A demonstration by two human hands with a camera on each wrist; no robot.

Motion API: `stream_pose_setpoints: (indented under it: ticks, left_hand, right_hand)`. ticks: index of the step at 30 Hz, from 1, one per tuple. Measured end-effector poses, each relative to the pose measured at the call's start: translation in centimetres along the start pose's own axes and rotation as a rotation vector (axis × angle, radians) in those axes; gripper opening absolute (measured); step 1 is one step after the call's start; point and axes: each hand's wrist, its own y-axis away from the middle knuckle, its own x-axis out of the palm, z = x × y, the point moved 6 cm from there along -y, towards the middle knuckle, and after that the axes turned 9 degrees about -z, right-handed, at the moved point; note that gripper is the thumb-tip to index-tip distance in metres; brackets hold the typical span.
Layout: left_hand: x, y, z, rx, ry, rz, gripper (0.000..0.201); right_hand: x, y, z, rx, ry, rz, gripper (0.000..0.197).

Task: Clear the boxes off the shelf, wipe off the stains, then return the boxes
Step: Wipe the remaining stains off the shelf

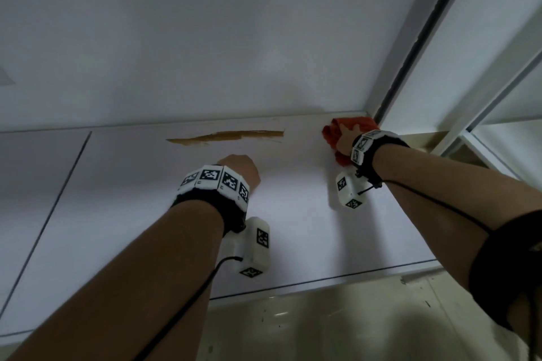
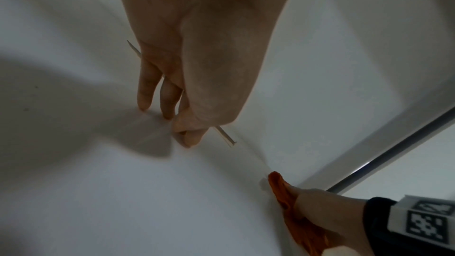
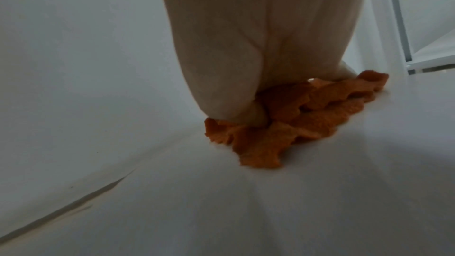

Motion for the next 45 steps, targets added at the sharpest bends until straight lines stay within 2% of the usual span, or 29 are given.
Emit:
stream_pose_setpoints:
  ticks: [3,7,14,21,23,26,30,32,35,37,39,42,45]
  left_hand:
    - [0.7,-0.5,0.4,0.082,-0.068,-0.015,0.034]
    - [0.5,-0.4,0.0,0.124,-0.055,-0.051,0.022]
    - [0.4,-0.9,0.2,0.093,-0.008,-0.063,0.024]
    - [-0.3,-0.2,-0.2,0.099,-0.105,-0.093,0.016]
    - [-0.5,-0.3,-0.3,0.116,-0.149,-0.093,0.023]
    - [-0.9,0.4,-0.4,0.108,-0.159,-0.014,0.031]
    - [-1.0,1.4,-0.4,0.124,-0.158,0.021,0.037]
    - [-0.7,1.6,-0.1,0.155,-0.147,0.009,0.041]
    - [-0.7,2.2,0.1,0.208,-0.131,0.011,0.046]
    - [-0.7,2.7,0.0,0.239,-0.125,0.017,0.05]
    - [-1.0,3.0,-0.1,0.255,-0.103,0.027,0.052]
    - [-1.3,2.9,0.5,0.226,0.008,0.05,0.052]
    - [-2.3,2.8,2.2,0.139,0.211,-0.055,0.048]
  right_hand:
    - [0.0,-0.8,0.5,0.088,-0.104,0.017,0.061]
    - [-0.4,-2.4,2.1,0.067,-0.168,-0.022,0.061]
    - [-1.7,-2.6,5.8,-0.088,-0.192,-0.134,0.059]
    - [-1.1,0.2,8.5,-0.182,-0.195,-0.109,0.053]
    - [-0.9,1.4,9.4,-0.228,-0.138,-0.078,0.053]
    - [0.0,2.3,11.3,-0.338,-0.096,-0.026,0.055]
    - [0.7,1.9,11.6,-0.438,-0.294,-0.067,0.049]
    - [0.8,1.3,10.7,-0.401,-0.363,-0.069,0.049]
    - [0.7,-0.1,7.3,-0.167,-0.325,-0.165,0.054]
    - [1.5,-1.0,5.0,-0.067,-0.298,-0.113,0.062]
    - [1.9,-0.6,4.1,0.011,-0.28,-0.041,0.061]
    - [1.3,1.1,5.9,-0.04,-0.263,-0.081,0.057]
    - [0.8,3.2,9.6,-0.174,-0.429,-0.071,0.053]
